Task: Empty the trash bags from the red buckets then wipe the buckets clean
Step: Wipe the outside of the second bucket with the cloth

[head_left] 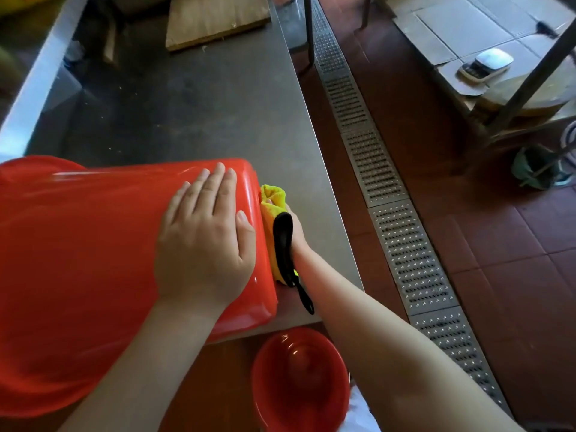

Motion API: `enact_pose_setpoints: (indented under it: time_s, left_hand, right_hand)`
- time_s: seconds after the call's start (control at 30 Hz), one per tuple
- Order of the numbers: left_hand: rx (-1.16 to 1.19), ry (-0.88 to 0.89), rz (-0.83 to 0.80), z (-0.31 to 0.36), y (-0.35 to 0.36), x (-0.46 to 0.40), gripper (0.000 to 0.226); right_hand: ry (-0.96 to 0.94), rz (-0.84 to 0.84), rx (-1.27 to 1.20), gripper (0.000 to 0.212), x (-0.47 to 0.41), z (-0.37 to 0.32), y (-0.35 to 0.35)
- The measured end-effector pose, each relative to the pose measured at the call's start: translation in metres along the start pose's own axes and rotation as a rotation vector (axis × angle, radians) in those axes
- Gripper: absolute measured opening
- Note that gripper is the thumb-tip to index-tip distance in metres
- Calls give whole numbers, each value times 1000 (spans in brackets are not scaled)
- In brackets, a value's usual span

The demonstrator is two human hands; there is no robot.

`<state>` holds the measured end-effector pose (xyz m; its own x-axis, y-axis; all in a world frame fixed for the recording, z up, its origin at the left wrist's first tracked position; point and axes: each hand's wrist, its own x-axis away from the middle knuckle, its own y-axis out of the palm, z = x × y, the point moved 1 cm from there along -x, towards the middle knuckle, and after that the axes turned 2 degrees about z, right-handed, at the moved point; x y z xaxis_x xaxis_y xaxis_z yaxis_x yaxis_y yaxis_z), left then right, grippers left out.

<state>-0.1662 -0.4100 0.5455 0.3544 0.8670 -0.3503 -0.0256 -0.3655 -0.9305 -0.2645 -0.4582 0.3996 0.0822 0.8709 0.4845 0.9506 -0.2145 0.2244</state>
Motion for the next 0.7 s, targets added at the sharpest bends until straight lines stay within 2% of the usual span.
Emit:
enact_pose_setpoints:
  time_s: [0.07, 0.13, 0.27, 0.4, 0.53, 0.7]
  left_hand:
    - [-7, -9, 2, 1, 0, 0, 58]
    - [-12, -11, -4, 2, -1, -2, 58]
    - [-9, -4, -8, 1, -1, -1, 58]
    - [-9, 10, -6, 1, -2, 5, 58]
    - [0, 6, 3, 0, -2, 2, 58]
    - [4, 19, 6, -1, -1, 3, 58]
  right_hand:
    - [20, 48, -173, 20, 10, 9, 2]
    - [50, 121, -228, 22, 26, 26, 0]
    - [47, 161, 76, 33, 59, 43, -12]
    - [7, 151, 76, 18, 84, 46, -10]
    - [-82, 194, -62, 12, 103, 42, -3]
    - [-362, 228, -169, 15, 116, 7, 2]
